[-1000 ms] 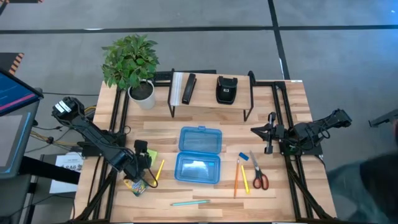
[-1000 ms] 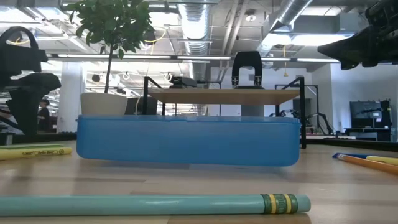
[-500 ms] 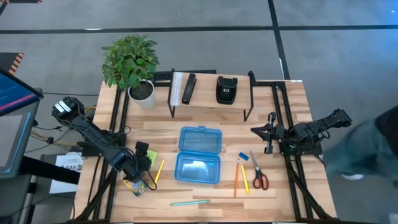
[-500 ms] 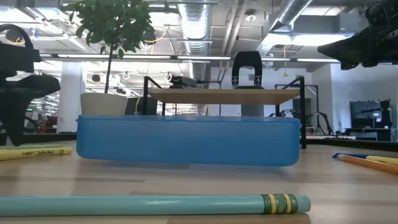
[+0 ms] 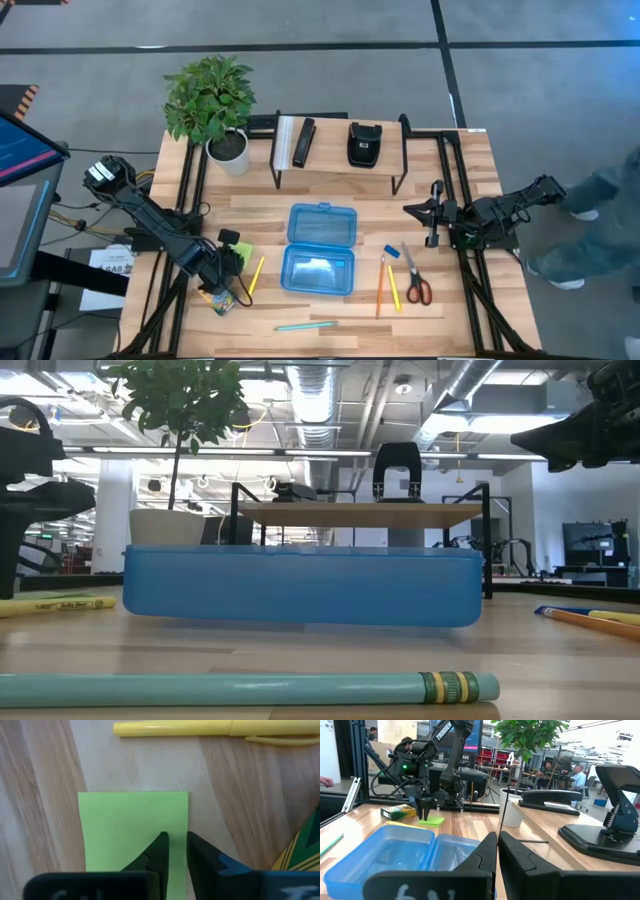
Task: Pack school essentials
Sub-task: Put the green sticky notes into the blue supply box
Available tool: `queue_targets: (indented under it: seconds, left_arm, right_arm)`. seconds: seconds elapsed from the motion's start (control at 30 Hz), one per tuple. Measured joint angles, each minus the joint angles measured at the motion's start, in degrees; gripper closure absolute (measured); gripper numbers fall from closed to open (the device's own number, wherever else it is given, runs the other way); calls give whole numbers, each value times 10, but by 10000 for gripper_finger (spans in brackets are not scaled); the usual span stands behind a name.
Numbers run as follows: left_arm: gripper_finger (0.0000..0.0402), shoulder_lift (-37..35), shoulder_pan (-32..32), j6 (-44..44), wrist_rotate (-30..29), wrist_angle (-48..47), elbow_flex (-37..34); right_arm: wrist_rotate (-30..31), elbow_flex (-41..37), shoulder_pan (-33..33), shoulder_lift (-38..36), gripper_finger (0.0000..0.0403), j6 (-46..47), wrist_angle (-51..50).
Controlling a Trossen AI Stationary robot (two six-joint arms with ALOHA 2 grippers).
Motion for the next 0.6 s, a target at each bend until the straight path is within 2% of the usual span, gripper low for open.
queue_targets:
  seconds: [0.17, 0.6]
  left_arm:
    - [397, 1, 0, 5, 3, -1, 19]
    - [401, 0, -1, -5, -1, -15, 34]
  right_arm:
    - [0, 0, 0, 0, 360, 0, 0]
    - [0, 0, 0, 0, 360, 0, 0]
